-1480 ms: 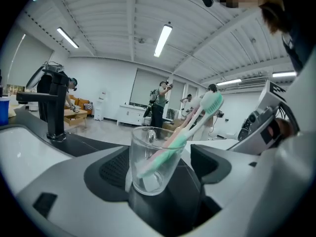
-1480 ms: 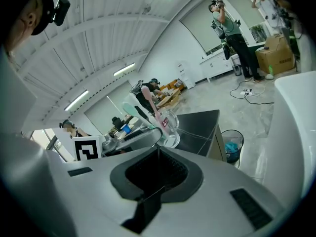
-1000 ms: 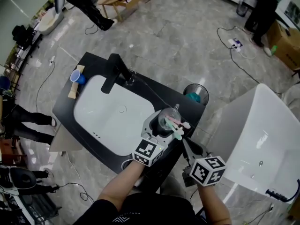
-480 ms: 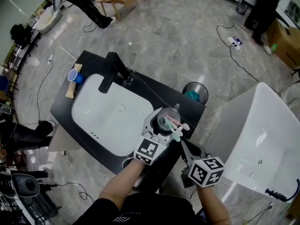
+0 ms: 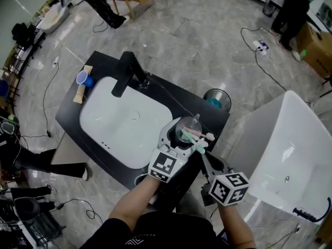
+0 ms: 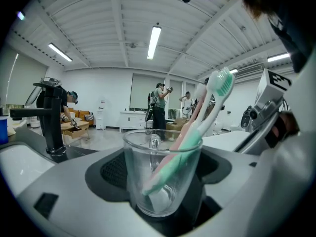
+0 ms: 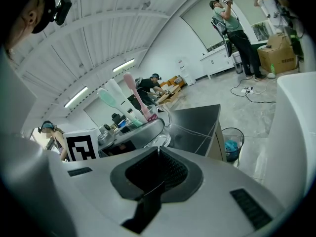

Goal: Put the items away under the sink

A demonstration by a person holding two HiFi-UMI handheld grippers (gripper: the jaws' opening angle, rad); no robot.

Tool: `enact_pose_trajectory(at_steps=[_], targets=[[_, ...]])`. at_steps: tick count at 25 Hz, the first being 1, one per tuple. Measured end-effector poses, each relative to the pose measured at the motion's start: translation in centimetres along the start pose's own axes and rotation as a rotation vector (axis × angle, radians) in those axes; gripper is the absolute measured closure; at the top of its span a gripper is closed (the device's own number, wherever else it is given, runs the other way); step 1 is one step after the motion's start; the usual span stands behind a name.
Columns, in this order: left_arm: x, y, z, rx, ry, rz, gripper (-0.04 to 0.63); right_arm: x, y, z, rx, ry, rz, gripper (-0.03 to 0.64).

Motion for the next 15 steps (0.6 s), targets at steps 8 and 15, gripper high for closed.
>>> enact_pose_trajectory(at_steps=[8, 15], targets=[[2.7, -1.2, 0.6, 0.009, 0.005, 0.050, 0.212, 0.6, 0.5, -1.9, 0.028, -0.007, 0.008, 0.578], [6.5, -1.7, 0.9, 0.017, -0.010, 0.084, 0.212, 0.7, 1.6, -4.4, 0.056, -0.037, -0.001, 0.578]])
Point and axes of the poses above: the fingertips, and each gripper's own axes: x backward along the fingers, z to its right, y out of its underside, the point moved 8 cm from there along x, backward along the fingers, and after that the axes turned 10 degrees about x, right-handed, at the moved point
